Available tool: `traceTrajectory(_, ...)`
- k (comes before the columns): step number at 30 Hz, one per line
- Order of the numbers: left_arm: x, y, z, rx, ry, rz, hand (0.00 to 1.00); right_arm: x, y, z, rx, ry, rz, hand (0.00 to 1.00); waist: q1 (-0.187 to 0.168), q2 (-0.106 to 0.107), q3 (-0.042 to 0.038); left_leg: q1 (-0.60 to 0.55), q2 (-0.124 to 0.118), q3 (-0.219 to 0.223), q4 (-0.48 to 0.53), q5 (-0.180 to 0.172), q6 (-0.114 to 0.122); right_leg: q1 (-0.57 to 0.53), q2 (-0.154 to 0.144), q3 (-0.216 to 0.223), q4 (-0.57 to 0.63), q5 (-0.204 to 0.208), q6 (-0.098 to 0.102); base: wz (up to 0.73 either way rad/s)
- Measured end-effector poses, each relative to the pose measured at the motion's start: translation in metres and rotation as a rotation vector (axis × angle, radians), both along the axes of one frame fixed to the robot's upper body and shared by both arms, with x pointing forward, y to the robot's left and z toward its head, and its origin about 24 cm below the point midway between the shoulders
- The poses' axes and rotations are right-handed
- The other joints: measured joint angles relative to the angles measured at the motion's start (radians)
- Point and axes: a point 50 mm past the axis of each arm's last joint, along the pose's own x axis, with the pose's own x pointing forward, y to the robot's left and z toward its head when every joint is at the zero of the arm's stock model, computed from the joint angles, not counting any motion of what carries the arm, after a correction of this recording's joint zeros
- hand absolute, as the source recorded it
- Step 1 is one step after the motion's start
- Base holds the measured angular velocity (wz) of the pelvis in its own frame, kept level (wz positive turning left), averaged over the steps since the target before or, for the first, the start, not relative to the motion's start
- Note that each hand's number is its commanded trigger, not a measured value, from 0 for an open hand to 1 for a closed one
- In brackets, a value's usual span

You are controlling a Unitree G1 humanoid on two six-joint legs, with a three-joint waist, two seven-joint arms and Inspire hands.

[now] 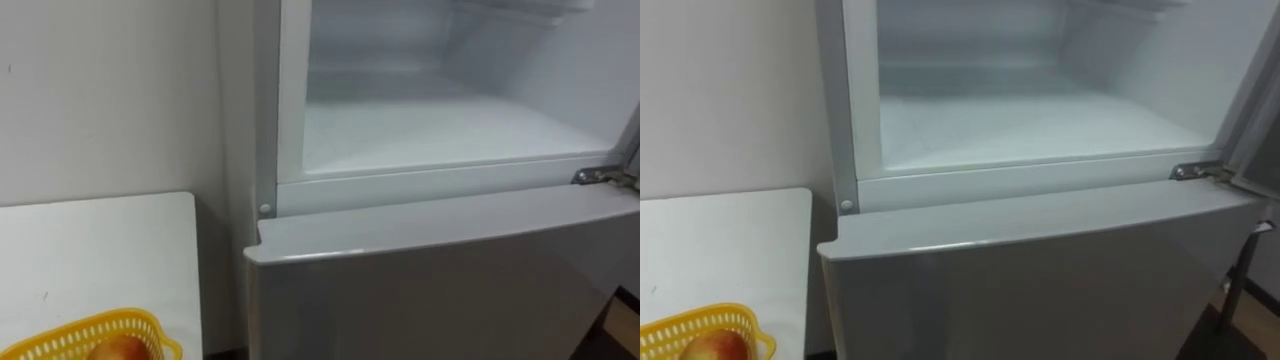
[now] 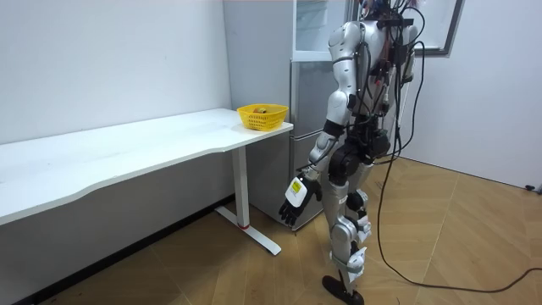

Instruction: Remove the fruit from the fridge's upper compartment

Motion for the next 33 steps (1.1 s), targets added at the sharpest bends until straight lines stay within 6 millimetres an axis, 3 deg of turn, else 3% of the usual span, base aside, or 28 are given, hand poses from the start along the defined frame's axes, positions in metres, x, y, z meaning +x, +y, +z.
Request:
traceTrajectory(7, -0.001, 0.003, 0.001, 0.016, -0.015, 0.022, 0.0, 0.013, 0.023, 0.001, -0.194, 0.301, -0.044, 0.0, -0.016, 0.001, 0.0002, -0.001, -0.002, 0.014, 0.001, 0.002, -0.003, -0.016, 0.002, 0.018, 0.019, -0.004, -0.003, -0.06)
traceTrajectory(11, -0.001, 0.003, 0.001, 0.021, -0.016, 0.025, 0.0, 0.018, 0.036, 0.007, -0.222, 0.357, -0.016, 0.0, -0.025, 0.0, 0.0003, -0.003, -0.007, 0.013, 0.001, 0.002, -0.003, -0.03, 0.003, 0.032, 0.034, -0.006, -0.003, -0.11)
traceTrajectory(15, -0.001, 0.002, 0.001, 0.027, -0.027, 0.023, 0.0, 0.024, 0.049, 0.001, -0.317, 0.443, -0.001, 0.0, -0.037, 0.0, 0.0006, 0.002, -0.008, 0.01, 0.002, 0.002, -0.003, -0.03, 0.011, 0.046, 0.037, -0.002, -0.008, -0.12)
traceTrajectory(18, 0.002, 0.001, 0.001, 0.037, -0.037, 0.013, 0.0, 0.023, 0.055, -0.005, -0.389, 0.5, -0.002, 0.0, -0.024, -0.002, 0.0018, 0.008, -0.009, 0.011, 0.001, 0.002, -0.003, -0.036, 0.016, 0.056, 0.051, -0.002, -0.01, -0.17)
traceTrajectory(21, 0.001, 0.0, 0.001, 0.048, -0.044, 0.006, 0.0, 0.026, 0.068, 0.002, -0.415, 0.507, 0.046, 0.0, -0.02, -0.008, 0.0054, 0.005, -0.015, 0.011, 0.0, 0.002, -0.003, -0.058, 0.022, 0.071, 0.067, -0.004, -0.011, -0.29)
traceTrajectory(27, -0.004, -0.002, 0.0, 0.053, -0.042, 0.007, 0.0, 0.034, 0.093, 0.0, -0.471, 0.526, 0.134, 0.0, -0.044, -0.024, 0.0143, 0.003, -0.015, -0.052, 0.005, -0.003, 0.004, -0.059, 0.044, 0.086, 0.06, 0.005, -0.025, -0.15)
traceTrajectory(33, -0.001, -0.008, -0.002, 0.034, -0.038, -0.029, 0.0, 0.036, 0.109, 0.002, -0.527, 0.544, 0.176, 0.0, -0.052, -0.02, 0.0123, -0.013, -0.011, -0.102, 0.021, -0.007, 0.012, -0.06, 0.054, 0.08, 0.043, 0.013, -0.034, -0.02)
